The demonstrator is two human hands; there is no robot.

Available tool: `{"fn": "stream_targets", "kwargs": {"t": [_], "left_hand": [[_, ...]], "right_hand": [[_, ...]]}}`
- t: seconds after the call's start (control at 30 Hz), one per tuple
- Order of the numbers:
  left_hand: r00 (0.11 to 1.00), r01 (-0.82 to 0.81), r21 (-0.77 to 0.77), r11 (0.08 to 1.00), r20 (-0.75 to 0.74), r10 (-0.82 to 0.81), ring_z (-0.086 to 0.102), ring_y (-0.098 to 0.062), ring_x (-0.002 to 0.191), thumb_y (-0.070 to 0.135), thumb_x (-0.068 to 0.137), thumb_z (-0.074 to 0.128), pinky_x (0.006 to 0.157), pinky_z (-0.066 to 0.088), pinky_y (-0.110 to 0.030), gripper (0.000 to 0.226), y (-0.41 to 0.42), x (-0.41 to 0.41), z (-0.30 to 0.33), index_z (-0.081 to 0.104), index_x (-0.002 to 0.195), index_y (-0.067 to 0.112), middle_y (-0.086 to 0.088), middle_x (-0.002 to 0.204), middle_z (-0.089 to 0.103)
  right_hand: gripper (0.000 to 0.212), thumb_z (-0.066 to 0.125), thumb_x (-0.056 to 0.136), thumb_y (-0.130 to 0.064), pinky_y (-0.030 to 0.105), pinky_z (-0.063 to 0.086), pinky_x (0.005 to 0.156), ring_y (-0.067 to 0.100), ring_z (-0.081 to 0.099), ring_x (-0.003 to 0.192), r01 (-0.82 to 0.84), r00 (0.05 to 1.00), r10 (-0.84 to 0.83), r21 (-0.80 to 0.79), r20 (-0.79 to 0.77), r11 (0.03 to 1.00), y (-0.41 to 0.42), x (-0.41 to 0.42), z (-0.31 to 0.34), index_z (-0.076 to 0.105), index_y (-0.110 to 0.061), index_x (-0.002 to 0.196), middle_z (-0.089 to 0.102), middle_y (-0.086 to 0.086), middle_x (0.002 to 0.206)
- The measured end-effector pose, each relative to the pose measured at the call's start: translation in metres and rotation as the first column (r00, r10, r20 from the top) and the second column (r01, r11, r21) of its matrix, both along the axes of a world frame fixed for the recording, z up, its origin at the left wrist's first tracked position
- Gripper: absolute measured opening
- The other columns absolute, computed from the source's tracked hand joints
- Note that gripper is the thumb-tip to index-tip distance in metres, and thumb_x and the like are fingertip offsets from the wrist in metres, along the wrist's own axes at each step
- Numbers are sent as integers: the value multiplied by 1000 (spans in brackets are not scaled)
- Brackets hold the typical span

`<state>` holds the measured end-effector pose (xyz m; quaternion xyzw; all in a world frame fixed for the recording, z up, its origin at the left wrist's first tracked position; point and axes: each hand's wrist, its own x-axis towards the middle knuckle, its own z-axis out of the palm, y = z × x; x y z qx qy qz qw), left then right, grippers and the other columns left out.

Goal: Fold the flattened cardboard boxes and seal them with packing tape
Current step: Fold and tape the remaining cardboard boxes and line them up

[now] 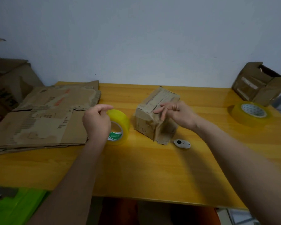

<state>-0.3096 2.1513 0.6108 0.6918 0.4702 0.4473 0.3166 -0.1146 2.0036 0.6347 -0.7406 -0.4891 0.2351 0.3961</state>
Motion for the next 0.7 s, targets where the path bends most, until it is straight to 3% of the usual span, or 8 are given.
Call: {"fn": "stream_targets", "kwargs": {"t": [0.07,0.1,0.2,0.27,0.43,0.57,0.63,0.7], "left_hand": [[999,-27,-5,1000,-34,27,61,-28,68,-4,91,42,60,45,-28,42,5,7,-2,76,93,20,-8,90,71],[997,-43,-5,999,-58,42,63,-33,81,-4,91,41,69,51,-34,43,7,11,-2,75,96,21,-9,100,70],[991,-58,2,998,-120,58,59,-31,104,-8,89,41,89,51,-44,45,10,18,1,73,106,20,-7,116,66],[989,-49,15,999,-136,51,57,-29,107,-7,90,41,89,49,-42,46,12,20,2,73,102,25,-5,115,66],[990,10,-10,1000,-138,-12,60,-37,93,-7,88,38,69,48,-35,56,16,25,-1,67,77,39,-7,98,70],[990,29,0,1000,-137,-29,56,-20,64,-1,92,43,50,33,-24,45,17,25,5,75,85,30,-3,87,72],[989,30,27,999,-145,-26,50,-9,56,6,95,48,51,35,-23,37,16,25,8,73,85,31,4,84,70],[990,30,80,996,-141,-19,55,-10,64,11,95,53,57,39,-24,28,13,25,10,67,84,33,9,82,67]], "right_hand": [[23,48,97,-23,40,40,103,13,51,108,28,977,-27,-3,210,1000,11,-12,-9,69,-22,107,62,-4,108],[32,45,98,-38,39,37,102,12,45,106,56,929,-33,-54,368,997,18,-18,-14,61,-27,123,55,-4,108],[48,36,94,-58,40,28,105,17,37,105,166,792,-110,-40,601,985,36,-35,-17,54,-34,132,42,-2,103],[45,38,94,-57,42,26,108,20,38,110,204,787,-163,-1,595,979,43,-37,-20,56,-34,129,42,-1,106],[38,56,91,-43,43,9,118,22,30,133,163,758,-113,-19,642,986,45,-31,-32,52,-36,128,40,-1,144],[43,67,86,-17,39,10,119,16,29,137,-19,886,53,-77,461,997,34,-9,-23,56,-29,126,41,-6,146],[44,67,82,0,25,26,113,13,35,134,-119,935,136,-70,328,990,25,3,-18,61,-21,120,44,-2,145],[41,63,80,12,3,33,98,5,38,128,-160,965,172,-76,199,984,18,10,-13,61,-11,114,46,2,143]]}}
